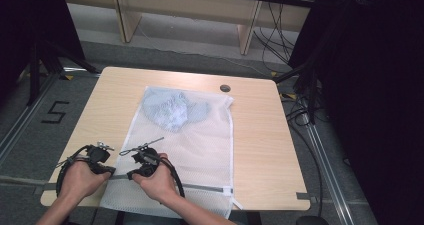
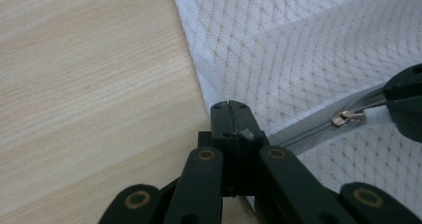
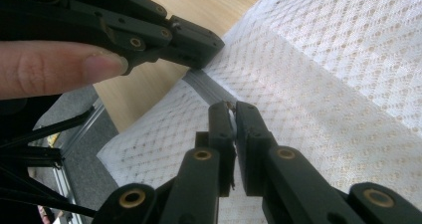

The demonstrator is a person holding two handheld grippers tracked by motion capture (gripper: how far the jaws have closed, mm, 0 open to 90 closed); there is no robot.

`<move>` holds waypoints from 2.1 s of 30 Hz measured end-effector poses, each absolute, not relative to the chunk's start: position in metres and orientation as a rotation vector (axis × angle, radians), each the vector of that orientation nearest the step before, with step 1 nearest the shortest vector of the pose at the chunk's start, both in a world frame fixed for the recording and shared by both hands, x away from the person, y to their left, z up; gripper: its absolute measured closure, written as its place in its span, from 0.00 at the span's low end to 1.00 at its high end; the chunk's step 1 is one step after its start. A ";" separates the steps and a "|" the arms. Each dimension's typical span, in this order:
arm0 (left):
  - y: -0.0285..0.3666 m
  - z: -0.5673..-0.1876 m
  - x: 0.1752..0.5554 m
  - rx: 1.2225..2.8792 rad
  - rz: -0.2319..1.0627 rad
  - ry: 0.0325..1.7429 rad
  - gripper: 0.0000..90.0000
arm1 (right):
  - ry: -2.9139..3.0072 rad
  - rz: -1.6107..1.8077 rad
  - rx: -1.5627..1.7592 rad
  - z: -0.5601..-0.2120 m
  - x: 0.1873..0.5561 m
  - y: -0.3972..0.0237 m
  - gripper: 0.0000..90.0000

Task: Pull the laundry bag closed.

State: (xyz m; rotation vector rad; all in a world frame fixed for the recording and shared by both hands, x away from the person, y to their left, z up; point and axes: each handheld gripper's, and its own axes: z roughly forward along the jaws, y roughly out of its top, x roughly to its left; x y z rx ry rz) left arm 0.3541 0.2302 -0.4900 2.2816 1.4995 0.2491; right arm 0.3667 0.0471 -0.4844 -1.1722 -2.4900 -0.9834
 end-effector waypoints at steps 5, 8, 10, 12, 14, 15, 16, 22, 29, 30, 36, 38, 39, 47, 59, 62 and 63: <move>0.230 -0.490 0.354 2.286 0.251 1.502 1.00 | -2.502 -0.983 -1.178 -0.484 0.367 0.046 0.97; 0.230 -0.490 0.354 2.282 0.250 1.500 1.00 | -2.501 -0.987 -1.176 -0.484 0.367 0.045 0.97; 0.230 -0.490 0.354 2.282 0.248 1.501 1.00 | -2.506 -0.990 -1.164 -0.484 0.367 0.044 0.97; 0.230 -0.490 0.354 2.280 0.250 1.501 1.00 | -2.491 -0.985 -1.180 -0.483 0.367 0.044 0.97; 0.230 -0.490 0.354 2.280 0.248 1.501 1.00 | -2.509 -0.991 -1.158 -0.484 0.367 0.044 0.97; 0.231 -0.490 0.354 2.284 0.248 1.492 1.00 | -2.511 -0.985 -1.157 -0.484 0.367 0.043 0.97; 0.232 -0.490 0.355 2.310 0.245 1.470 1.00 | -2.502 -0.972 -1.183 -0.483 0.366 0.043 0.97; 0.232 -0.490 0.355 2.307 0.239 1.468 1.00 | -2.495 -0.992 -1.181 -0.481 0.366 0.042 0.97; 0.232 -0.490 0.355 2.307 0.238 1.466 1.00 | -2.493 -0.949 -1.205 -0.481 0.366 0.040 0.97; 0.232 -0.490 0.355 2.307 0.239 1.466 1.00 | -2.504 -0.964 -1.187 -0.481 0.366 0.039 0.97; 0.232 -0.490 0.355 2.306 0.242 1.467 1.00 | -2.519 -0.968 -1.182 -0.480 0.366 0.035 0.97; 0.230 -0.490 0.353 2.285 0.250 1.501 1.00 | -2.509 -0.968 -1.191 -0.479 0.365 0.034 0.97; 0.230 -0.490 0.353 2.277 0.245 1.512 1.00 | -2.509 -0.965 -1.198 -0.479 0.365 0.034 0.97; 0.230 -0.490 0.354 2.289 0.253 1.497 1.00 | -2.503 -0.958 -1.214 -0.479 0.365 0.029 0.97; 0.231 -0.489 0.354 2.308 0.254 1.487 1.00 | -2.501 -0.975 -1.196 -0.479 0.365 0.025 0.97; 0.231 -0.489 0.355 2.308 0.254 1.481 1.00 | -2.500 -0.972 -1.204 -0.479 0.364 0.024 0.97; 0.231 -0.489 0.355 2.314 0.247 1.476 1.00 | -2.503 -0.965 -1.209 -0.478 0.364 0.023 0.97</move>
